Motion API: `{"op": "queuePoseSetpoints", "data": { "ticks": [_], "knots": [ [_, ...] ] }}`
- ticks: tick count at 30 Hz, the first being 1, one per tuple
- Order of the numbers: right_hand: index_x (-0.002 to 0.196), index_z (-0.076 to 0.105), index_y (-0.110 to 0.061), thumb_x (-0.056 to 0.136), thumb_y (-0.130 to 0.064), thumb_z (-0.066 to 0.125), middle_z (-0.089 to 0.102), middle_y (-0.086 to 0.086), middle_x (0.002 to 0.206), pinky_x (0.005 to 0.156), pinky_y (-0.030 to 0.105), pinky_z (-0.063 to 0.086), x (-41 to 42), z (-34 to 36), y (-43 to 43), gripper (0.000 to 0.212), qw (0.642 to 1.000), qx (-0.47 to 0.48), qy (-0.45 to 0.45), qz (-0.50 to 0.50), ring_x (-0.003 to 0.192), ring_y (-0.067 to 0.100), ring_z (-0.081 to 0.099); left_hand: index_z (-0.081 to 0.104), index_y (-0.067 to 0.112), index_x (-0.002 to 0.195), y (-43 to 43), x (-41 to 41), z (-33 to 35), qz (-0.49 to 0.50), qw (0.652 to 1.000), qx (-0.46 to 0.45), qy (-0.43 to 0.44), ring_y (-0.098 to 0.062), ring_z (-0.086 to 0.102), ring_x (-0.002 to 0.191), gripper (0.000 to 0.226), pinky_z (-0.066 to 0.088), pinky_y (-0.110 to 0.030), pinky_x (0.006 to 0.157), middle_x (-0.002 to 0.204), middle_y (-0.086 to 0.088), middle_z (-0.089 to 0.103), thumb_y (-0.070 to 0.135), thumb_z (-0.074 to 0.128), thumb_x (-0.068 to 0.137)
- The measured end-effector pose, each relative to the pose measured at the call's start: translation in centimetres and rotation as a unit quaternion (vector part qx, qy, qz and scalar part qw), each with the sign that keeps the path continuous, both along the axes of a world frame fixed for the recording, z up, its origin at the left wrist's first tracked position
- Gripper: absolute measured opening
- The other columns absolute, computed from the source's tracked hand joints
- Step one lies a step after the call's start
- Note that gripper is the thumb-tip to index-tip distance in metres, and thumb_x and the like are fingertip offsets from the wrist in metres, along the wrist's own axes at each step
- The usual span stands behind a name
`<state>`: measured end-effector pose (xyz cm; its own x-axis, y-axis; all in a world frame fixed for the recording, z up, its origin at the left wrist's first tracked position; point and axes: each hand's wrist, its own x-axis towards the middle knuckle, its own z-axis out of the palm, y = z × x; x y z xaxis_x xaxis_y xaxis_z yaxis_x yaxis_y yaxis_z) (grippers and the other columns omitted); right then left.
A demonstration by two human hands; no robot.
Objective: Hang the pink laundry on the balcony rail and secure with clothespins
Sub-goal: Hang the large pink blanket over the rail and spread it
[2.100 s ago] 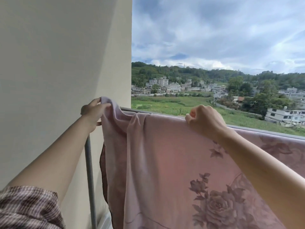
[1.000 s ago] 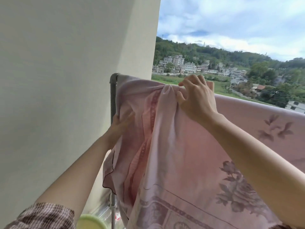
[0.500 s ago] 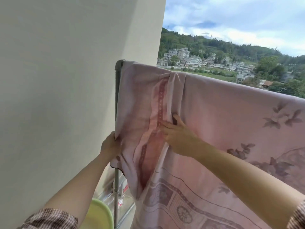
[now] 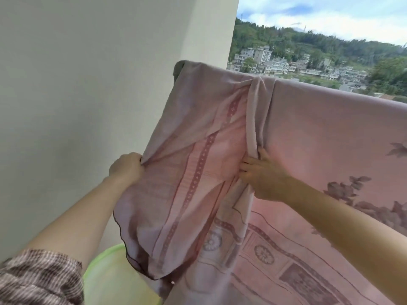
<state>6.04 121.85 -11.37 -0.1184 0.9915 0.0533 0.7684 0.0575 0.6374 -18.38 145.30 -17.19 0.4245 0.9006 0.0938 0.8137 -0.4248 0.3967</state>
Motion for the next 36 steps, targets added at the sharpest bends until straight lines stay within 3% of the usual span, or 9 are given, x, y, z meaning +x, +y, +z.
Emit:
{"op": "queuePoseSetpoints", "data": {
  "ticks": [3, 5, 7, 10, 13, 17, 23, 31, 36],
  "knots": [
    [0.084, 0.065, -0.021, 0.074, -0.011, 0.054, 0.063, -0.003, 0.095, 0.108, 0.043, 0.020, -0.7, 2.3, -0.6, 0.018, 0.991, -0.058, 0.071, -0.093, 0.103, 0.021, 0.055, 0.046, 0.013, 0.130, 0.2, 1.9, 1.4, 0.006, 0.997, -0.039, -0.063, -0.038, 0.055, 0.113, 0.044, 0.043, -0.035, 0.083, 0.125, -0.020, 0.058, 0.021, 0.053, 0.086],
    [0.073, 0.062, -0.016, 0.069, -0.005, 0.052, 0.064, 0.001, 0.087, 0.093, 0.038, 0.042, -1.3, 4.0, -0.9, 0.015, 0.987, -0.005, 0.149, -0.057, 0.091, 0.024, 0.057, 0.026, 0.013, 0.144, -0.4, 4.0, 3.7, -0.023, 0.990, -0.076, -0.117, -0.037, 0.051, 0.118, 0.067, 0.043, -0.036, 0.088, 0.130, -0.020, 0.053, 0.018, 0.056, 0.084],
    [0.070, 0.062, -0.012, 0.065, 0.001, 0.054, 0.063, -0.001, 0.080, 0.075, 0.033, 0.046, -1.4, 6.0, -1.0, 0.016, 0.978, 0.097, 0.187, -0.003, 0.086, 0.023, 0.056, 0.015, 0.014, 0.148, -1.6, 6.4, 6.2, -0.047, 0.978, -0.063, -0.195, -0.038, 0.047, 0.121, 0.078, 0.042, -0.038, 0.092, 0.131, -0.020, 0.049, 0.017, 0.057, 0.082],
    [0.079, 0.064, -0.013, 0.066, 0.000, 0.054, 0.067, -0.002, 0.091, 0.077, 0.031, 0.038, -1.0, 9.2, -1.5, 0.022, 0.952, 0.265, 0.146, 0.053, 0.096, 0.024, 0.057, 0.015, 0.019, 0.149, -4.3, 9.5, 9.6, -0.083, 0.949, 0.058, -0.300, -0.036, 0.033, 0.131, 0.077, 0.035, -0.042, 0.102, 0.141, -0.018, 0.036, 0.021, 0.056, 0.084],
    [0.104, 0.062, -0.010, 0.077, -0.010, 0.056, 0.063, 0.005, 0.109, 0.088, 0.040, 0.034, -0.1, 12.2, -2.3, 0.028, 0.913, 0.393, 0.110, -0.006, 0.107, 0.027, 0.053, 0.020, 0.024, 0.150, -6.7, 12.1, 12.5, -0.167, 0.897, 0.213, -0.348, -0.028, 0.016, 0.143, 0.062, 0.017, -0.042, 0.117, 0.155, -0.009, 0.021, 0.023, 0.048, 0.094],
    [0.110, 0.063, -0.008, 0.092, -0.031, 0.053, 0.061, 0.007, 0.109, 0.087, 0.040, 0.039, 2.2, 14.1, -3.3, 0.031, 0.897, 0.398, 0.150, -0.117, 0.109, 0.028, 0.053, 0.030, 0.021, 0.146, -7.8, 15.2, 16.0, -0.254, 0.864, 0.305, -0.310, -0.020, 0.008, 0.147, 0.048, 0.010, -0.048, 0.119, 0.158, 0.000, 0.020, 0.024, 0.039, 0.099],
    [0.092, 0.077, -0.007, 0.089, -0.016, 0.064, 0.070, 0.005, 0.091, 0.082, 0.036, 0.050, 2.8, 15.2, -4.3, 0.016, 0.879, 0.402, 0.253, -0.052, 0.095, 0.025, 0.061, 0.064, 0.024, 0.117, -6.8, 17.4, 17.2, -0.290, 0.868, 0.249, -0.318, -0.021, 0.053, 0.120, 0.028, 0.019, -0.056, 0.112, 0.124, 0.003, 0.064, 0.031, 0.046, 0.097],
    [0.080, 0.076, -0.004, 0.086, -0.027, 0.069, 0.064, -0.001, 0.069, 0.065, 0.028, 0.046, 4.0, 16.4, -9.1, 0.025, 0.857, 0.412, 0.300, -0.077, 0.064, 0.017, 0.058, 0.076, 0.011, 0.095, -6.2, 18.1, 17.7, -0.288, 0.833, 0.203, -0.425, -0.025, 0.066, 0.094, 0.017, 0.050, -0.039, 0.091, 0.097, -0.010, 0.074, 0.022, 0.068, 0.084],
    [0.068, 0.069, -0.008, 0.086, -0.021, 0.068, 0.067, 0.007, 0.066, 0.058, 0.029, 0.048, 5.5, 16.6, -12.8, 0.022, 0.800, 0.497, 0.282, -0.186, 0.062, 0.027, 0.062, 0.073, 0.005, 0.096, -6.4, 18.4, 18.6, -0.191, 0.854, 0.208, -0.438, -0.032, 0.065, 0.094, 0.024, 0.047, -0.033, 0.081, 0.099, -0.014, 0.072, 0.023, 0.059, 0.091]
  ]
}}
